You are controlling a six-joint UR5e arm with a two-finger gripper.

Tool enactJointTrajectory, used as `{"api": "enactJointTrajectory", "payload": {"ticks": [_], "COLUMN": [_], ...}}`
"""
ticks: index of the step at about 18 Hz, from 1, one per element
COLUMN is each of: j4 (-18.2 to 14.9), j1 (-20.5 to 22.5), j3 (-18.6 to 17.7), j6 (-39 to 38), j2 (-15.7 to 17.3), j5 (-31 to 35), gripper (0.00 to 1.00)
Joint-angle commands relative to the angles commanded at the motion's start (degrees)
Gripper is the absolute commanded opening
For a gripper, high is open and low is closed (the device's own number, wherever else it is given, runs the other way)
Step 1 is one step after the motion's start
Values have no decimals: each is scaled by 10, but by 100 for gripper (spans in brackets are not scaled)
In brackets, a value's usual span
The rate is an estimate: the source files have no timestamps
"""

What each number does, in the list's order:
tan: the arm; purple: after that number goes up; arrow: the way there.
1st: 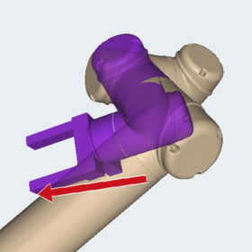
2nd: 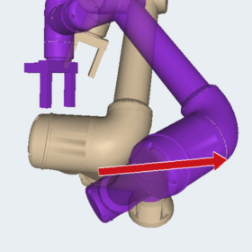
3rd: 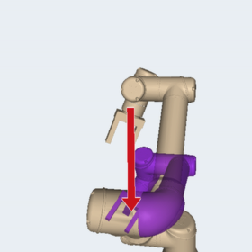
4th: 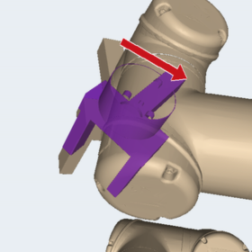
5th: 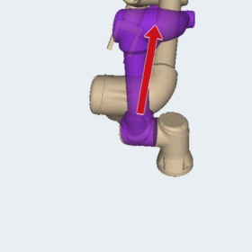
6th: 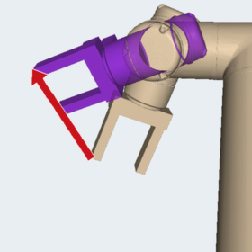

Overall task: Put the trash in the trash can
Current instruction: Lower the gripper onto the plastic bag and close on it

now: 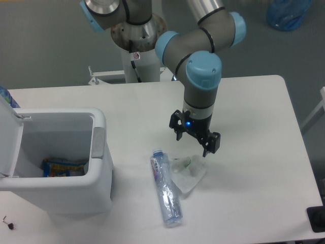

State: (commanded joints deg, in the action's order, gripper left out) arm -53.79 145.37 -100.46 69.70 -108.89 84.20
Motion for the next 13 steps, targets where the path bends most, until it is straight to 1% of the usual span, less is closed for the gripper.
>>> {"api": "enactJointTrajectory", "payload": {"ticks": [5,10,12,13], "j4": [2,24,35,35], "j1": [-12,-16,-26,-27], "j3": [-3,-5,-5,-4], "j6": [-2,-10,-23,-25], "j2": [-9,-26,-31,-31], "j5": [1,1,2,2], "gripper": [100,100,100,96]}}
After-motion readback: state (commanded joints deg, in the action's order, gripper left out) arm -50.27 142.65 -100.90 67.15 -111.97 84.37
